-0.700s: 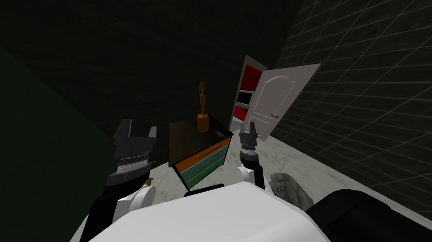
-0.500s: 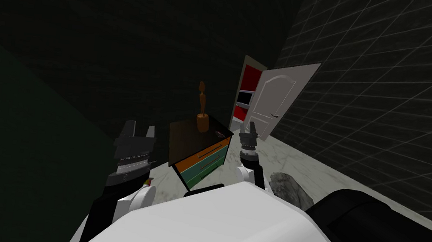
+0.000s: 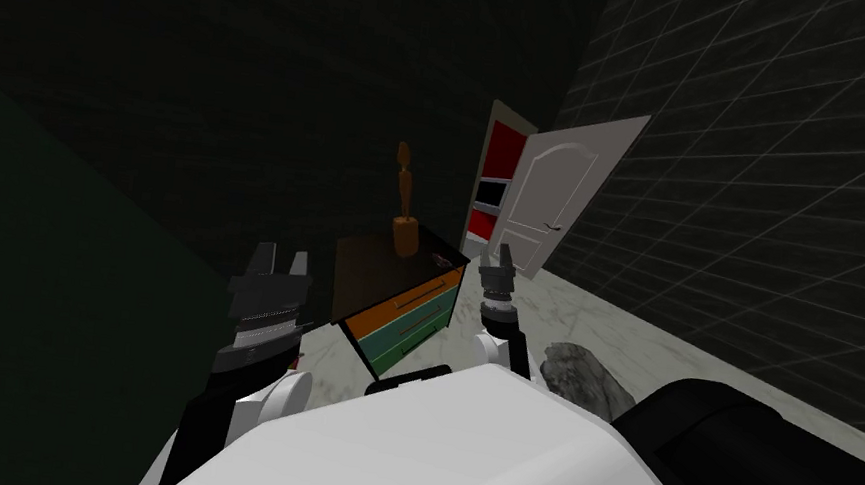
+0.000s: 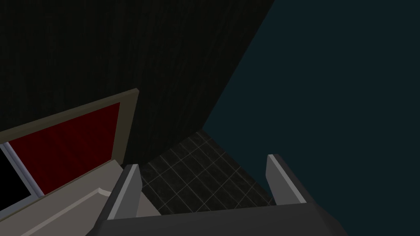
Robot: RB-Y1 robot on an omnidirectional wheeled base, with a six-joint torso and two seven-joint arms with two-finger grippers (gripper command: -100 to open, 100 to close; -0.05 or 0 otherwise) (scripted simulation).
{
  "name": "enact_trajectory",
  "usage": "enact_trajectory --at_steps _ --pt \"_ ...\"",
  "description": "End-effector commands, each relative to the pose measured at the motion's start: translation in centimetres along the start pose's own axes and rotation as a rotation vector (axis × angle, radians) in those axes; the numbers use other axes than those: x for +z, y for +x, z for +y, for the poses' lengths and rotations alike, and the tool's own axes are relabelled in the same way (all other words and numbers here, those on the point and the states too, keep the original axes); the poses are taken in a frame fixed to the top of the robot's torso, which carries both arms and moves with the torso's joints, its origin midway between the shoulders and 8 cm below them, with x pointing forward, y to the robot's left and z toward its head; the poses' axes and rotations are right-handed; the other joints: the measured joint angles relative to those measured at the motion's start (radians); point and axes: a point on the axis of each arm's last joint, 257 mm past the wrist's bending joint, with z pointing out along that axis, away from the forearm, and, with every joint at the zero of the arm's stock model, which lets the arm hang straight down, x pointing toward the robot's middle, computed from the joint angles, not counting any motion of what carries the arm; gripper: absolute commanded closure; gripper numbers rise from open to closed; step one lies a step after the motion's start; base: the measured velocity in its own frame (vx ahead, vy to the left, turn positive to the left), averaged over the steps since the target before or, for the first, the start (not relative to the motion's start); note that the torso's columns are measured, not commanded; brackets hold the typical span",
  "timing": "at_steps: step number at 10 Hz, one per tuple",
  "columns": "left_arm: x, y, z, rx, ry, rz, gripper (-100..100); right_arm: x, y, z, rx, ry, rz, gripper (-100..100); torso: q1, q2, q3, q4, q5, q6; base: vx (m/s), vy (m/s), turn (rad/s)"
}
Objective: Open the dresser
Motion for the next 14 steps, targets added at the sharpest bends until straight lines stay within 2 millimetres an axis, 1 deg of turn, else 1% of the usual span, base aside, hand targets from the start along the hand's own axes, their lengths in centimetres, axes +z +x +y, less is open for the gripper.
enact_trajectory --at_steps 1,2,3,4,5,9,14 --pt "0.0 0.0 0.0 0.000 0.000 0.000 0 0.0 0.0 0.0 0.000 0.000 0.000 0 0.000 0.074 -0.148 0.074 0.000 0.000 0.000 0.000 0.000" --pt "0.0 0.0 0.0 0.000 0.000 0.000 0 0.0 0.0 0.0 0.000 0.000 0.000 0 0.000 0.148 -0.295 0.148 0.000 0.000 0.000 0.000 0.000" --pt "-0.3 0.3 1.1 0.014 -0.022 0.034 -100 0.0 0.0 0.0 0.000 0.000 0.000 0 0.000 0.221 -0.443 0.221 0.000 0.000 0.017 -0.033 0.029" --pt "-0.5 0.3 1.7 0.020 -0.033 0.045 -100 0.0 0.0 0.0 0.000 0.001 0.000 0 -0.001 0.255 -0.512 0.254 0.000 0.000 0.013 -0.066 0.041" --pt "-0.7 0.2 2.4 0.025 -0.046 0.054 -100 0.0 0.0 0.0 0.000 0.001 0.000 0 -0.003 0.264 -0.532 0.264 -0.001 0.000 0.006 -0.078 0.034" --pt "-1.7 -0.5 5.5 0.037 -0.100 0.066 -100 0.0 0.0 0.0 0.000 0.001 0.000 0 0.000 0.268 -0.537 0.268 0.000 0.000 0.015 -0.088 0.037" --pt "-3.3 -2.0 9.6 0.041 -0.170 0.048 -100 0.0 0.0 0.0 0.000 0.001 0.000 0 0.000 0.268 -0.537 0.268 0.000 0.000 0.021 -0.097 0.042"
